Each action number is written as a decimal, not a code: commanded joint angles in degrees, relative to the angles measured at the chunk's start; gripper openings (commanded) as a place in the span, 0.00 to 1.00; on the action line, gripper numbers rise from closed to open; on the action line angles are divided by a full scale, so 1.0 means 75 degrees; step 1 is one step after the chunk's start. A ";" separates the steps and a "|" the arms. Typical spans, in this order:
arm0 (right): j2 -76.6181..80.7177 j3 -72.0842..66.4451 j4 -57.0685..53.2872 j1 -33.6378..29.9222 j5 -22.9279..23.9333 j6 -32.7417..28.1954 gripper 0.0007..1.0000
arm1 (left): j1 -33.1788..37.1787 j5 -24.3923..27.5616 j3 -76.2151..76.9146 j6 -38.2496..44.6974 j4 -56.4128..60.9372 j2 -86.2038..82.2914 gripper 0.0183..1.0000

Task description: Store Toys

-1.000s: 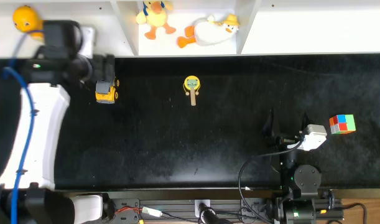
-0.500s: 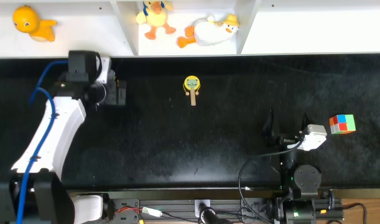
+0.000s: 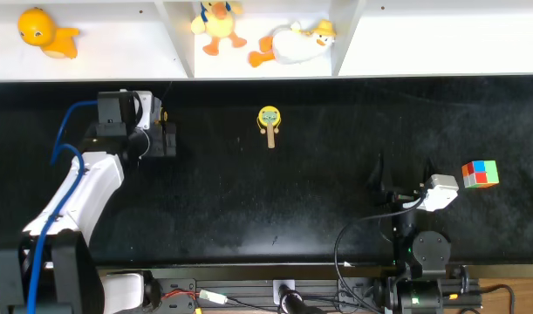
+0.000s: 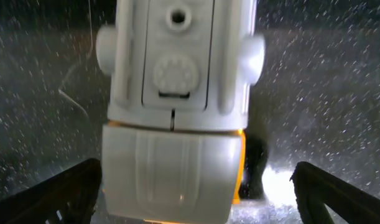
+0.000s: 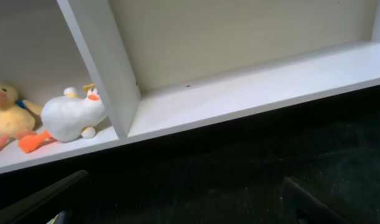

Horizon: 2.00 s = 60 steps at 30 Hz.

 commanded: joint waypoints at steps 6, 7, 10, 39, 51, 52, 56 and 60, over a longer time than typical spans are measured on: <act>-0.0006 -0.0102 0.0029 0.0044 -0.0029 -0.0009 1.00 | 0.0070 -0.0067 -0.0364 -0.0064 0.0697 -0.0047 0.88; -0.0006 -0.0105 0.0029 0.0044 -0.0029 -0.0009 1.00 | 0.0079 -0.0067 -0.0376 -0.0061 0.0723 -0.0035 0.87; -0.0006 -0.0102 0.0032 0.0044 -0.0029 -0.0009 1.00 | 0.0093 -0.0070 -0.0396 -0.0061 0.0758 -0.0023 0.81; -0.0006 -0.0105 0.0032 0.0044 -0.0026 -0.0009 0.99 | 0.0093 -0.0070 -0.0096 -0.0090 0.0315 -0.0256 0.31; -0.0006 -0.0105 0.0032 0.0044 -0.0026 -0.0009 1.00 | 0.0070 -0.0044 0.0574 -0.0201 -0.1075 -0.2090 0.02; -0.0006 -0.0105 0.0029 0.0044 -0.0029 -0.0009 1.00 | 0.0070 -0.0044 0.0574 -0.0265 -0.1008 -0.2171 0.02; -0.0006 -0.0105 0.0029 0.0044 -0.0026 -0.0009 0.99 | 0.0070 -0.0041 0.0571 -0.0385 -0.0353 -0.2069 0.02; -0.0006 -0.0105 0.0032 0.0044 -0.0029 -0.0009 1.00 | 0.0070 -0.0038 0.0574 -0.0431 0.0656 -0.1696 0.02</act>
